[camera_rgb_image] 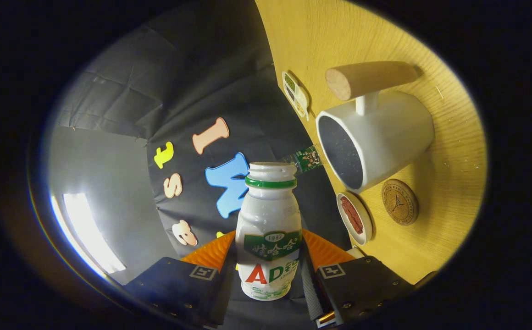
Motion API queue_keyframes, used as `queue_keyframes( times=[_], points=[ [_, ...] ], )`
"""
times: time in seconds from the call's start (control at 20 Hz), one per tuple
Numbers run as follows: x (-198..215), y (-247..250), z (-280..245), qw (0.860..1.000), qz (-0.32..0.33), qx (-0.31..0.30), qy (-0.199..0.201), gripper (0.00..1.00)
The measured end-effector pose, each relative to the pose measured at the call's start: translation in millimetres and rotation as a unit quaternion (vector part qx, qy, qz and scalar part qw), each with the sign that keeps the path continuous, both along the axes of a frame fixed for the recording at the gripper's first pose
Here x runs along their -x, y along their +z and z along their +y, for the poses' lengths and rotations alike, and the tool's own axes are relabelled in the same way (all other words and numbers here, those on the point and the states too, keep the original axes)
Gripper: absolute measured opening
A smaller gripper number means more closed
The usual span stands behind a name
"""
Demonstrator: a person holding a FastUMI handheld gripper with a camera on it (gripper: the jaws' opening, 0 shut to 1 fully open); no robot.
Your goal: Take the bottle from table, then pour the juice into the cup, finally place the bottle on the coaster
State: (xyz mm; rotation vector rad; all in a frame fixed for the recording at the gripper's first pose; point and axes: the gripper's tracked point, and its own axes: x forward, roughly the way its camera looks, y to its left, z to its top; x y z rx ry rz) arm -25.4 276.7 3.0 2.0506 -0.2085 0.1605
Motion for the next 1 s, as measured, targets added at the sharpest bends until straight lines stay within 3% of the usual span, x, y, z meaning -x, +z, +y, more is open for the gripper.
queue_keyframes(
  times=[1.0],
  points=[
    [3,-17,10,0.999,0.027,0.047,0.000,0.66]
  ],
)
